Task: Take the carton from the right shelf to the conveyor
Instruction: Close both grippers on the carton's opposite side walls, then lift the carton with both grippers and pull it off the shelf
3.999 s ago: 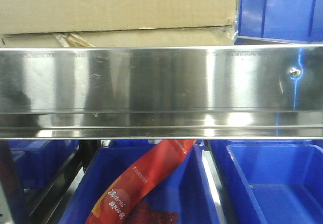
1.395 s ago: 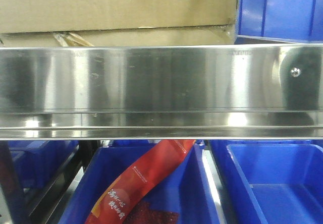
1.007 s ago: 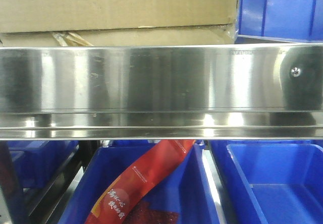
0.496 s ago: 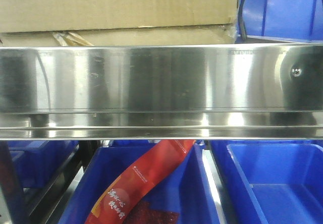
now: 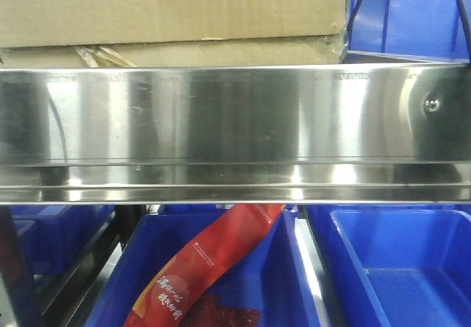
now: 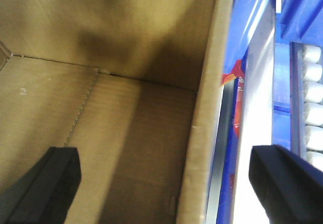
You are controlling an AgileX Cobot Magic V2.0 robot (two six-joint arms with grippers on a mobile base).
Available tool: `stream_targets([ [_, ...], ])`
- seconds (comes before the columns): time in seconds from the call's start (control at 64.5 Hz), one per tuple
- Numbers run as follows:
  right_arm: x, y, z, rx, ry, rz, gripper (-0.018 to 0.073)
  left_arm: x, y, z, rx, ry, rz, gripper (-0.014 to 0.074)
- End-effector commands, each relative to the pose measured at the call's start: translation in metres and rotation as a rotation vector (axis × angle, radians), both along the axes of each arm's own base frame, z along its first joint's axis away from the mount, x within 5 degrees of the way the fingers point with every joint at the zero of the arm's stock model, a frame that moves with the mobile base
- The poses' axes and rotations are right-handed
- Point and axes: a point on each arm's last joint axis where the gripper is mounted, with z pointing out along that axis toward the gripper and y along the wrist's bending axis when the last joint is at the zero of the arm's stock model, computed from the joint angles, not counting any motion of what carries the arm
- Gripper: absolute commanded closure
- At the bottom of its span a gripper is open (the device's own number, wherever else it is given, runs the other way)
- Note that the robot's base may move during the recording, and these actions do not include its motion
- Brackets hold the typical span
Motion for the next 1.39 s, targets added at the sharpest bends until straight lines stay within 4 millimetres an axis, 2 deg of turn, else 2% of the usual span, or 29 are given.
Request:
stream_targets([
  [0.0, 0.003, -0.003, 0.002, 0.000, -0.020, -0.011, 0.0088, 0.000, 0.000, 0.005, -0.014, -0.028, 0.003, 0.0062],
  [0.062, 0.004, -0.003, 0.001, -0.002, -0.017, -0.011, 0.0217, 0.000, 0.000, 0.005, -0.009, -0.027, 0.005, 0.0084],
  [0.124, 0.005, -0.002, -0.002, -0.005, -0.011, -0.011, 0.0367, 0.000, 0.001, 0.003, 0.000, -0.020, 0.009, 0.0161],
  [0.17, 0.006, -0.001, -0.003, -0.006, -0.009, -0.011, 0.0510, 0.000, 0.001, 0.003, 0.003, -0.013, 0.010, 0.0245],
  [0.232, 0.006, -0.001, -0.003, -0.002, -0.007, -0.012, 0.0655, 0.000, 0.001, 0.002, 0.004, -0.005, 0.010, 0.0405],
  [0.31, 0.006, -0.001, -0.003, 0.004, -0.004, -0.019, 0.0615, 0.000, 0.001, 0.002, 0.004, -0.005, 0.010, 0.0636],
  [0.325, 0.006, -0.001, -0.003, 0.007, -0.003, -0.022, 0.0616, 0.000, 0.001, 0.002, 0.004, -0.005, 0.010, 0.0650],
  [0.403, 0.006, -0.001, -0.003, 0.007, -0.003, -0.022, 0.0627, 0.000, 0.001, 0.001, 0.004, -0.004, 0.010, 0.0585],
  [0.604, 0.000, -0.004, 0.007, 0.020, -0.023, -0.025, 0.0627, -0.004, 0.003, 0.009, 0.016, -0.028, 0.016, 0.0613],
  [0.79, -0.032, -0.020, 0.051, 0.074, -0.116, -0.025, 0.0627, -0.027, 0.006, 0.053, -0.004, -0.166, 0.016, 0.0613],
  [0.976, -0.075, -0.040, 0.097, 0.133, -0.223, -0.017, 0.0627, -0.070, 0.010, 0.098, -0.028, -0.299, 0.014, 0.0613],
  [1.054, -0.093, -0.047, 0.109, 0.149, -0.250, -0.010, 0.0627, -0.090, 0.011, 0.109, -0.042, -0.329, 0.004, 0.0613],
  [1.193, -0.117, -0.051, 0.113, 0.149, -0.244, 0.014, 0.0627, -0.115, 0.003, 0.104, -0.037, -0.298, -0.033, 0.0613],
  [1.379, -0.143, -0.046, 0.097, 0.089, -0.186, 0.067, 0.0627, -0.143, -0.016, 0.081, -0.034, -0.217, -0.068, 0.0613],
])
